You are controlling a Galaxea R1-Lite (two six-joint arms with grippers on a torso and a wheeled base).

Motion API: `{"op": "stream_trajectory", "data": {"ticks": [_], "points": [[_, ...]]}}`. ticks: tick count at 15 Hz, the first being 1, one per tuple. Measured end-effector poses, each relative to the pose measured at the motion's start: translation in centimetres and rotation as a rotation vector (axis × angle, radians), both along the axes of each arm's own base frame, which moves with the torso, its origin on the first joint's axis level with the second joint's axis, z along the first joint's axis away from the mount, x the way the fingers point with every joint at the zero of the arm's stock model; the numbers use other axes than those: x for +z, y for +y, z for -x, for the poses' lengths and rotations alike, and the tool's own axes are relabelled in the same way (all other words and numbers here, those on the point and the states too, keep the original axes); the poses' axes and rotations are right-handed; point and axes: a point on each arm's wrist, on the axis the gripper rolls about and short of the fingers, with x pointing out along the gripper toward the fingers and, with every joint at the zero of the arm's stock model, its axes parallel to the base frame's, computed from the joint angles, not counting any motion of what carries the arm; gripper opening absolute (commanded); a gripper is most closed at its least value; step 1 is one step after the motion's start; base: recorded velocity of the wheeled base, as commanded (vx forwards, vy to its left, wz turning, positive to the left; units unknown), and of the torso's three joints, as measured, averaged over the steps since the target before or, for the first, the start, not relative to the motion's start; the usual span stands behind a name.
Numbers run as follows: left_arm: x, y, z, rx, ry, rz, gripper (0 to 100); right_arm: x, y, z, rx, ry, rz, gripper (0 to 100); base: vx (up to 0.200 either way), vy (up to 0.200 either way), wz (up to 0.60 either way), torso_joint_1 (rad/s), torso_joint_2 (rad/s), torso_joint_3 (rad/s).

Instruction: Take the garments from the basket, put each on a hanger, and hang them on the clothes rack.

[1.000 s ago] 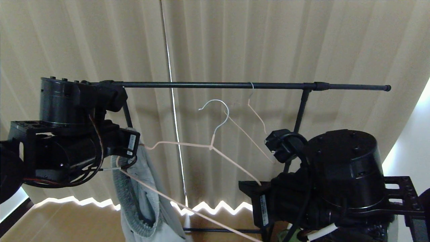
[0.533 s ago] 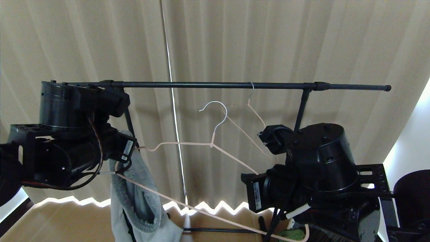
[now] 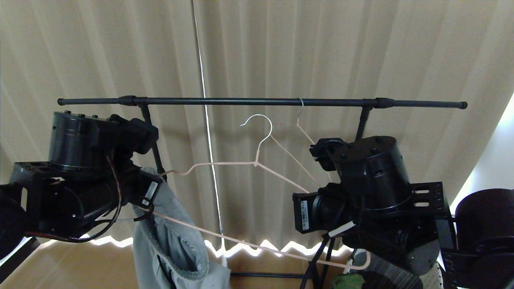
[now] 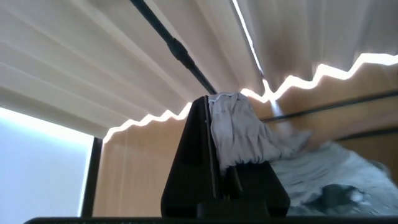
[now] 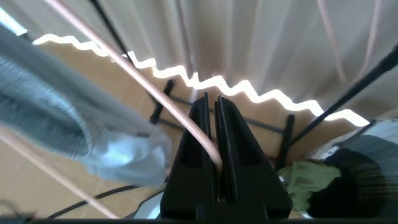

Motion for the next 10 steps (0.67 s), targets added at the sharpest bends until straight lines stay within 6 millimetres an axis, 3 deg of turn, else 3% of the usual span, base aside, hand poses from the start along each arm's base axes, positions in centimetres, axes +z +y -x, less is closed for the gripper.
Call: {"op": "stream_trajectory", "data": {"ticks": [5,10], "points": [[-0.5,-0.1,-0.2,-0.005,0.014,-0.018,0,0.6,0.4,0.2,0.052,0.001,-0.023,0,0.0,0.0,0.0,0.0,0.0,0.0],[-0.4,-0.4,-1.1,0.029,0.004,-0.032,0,2.3,-0.4,3.2,0.24,0.107,-0.102,0,0.0,0.0,0.0,0.0,0.0,0.0]]}}
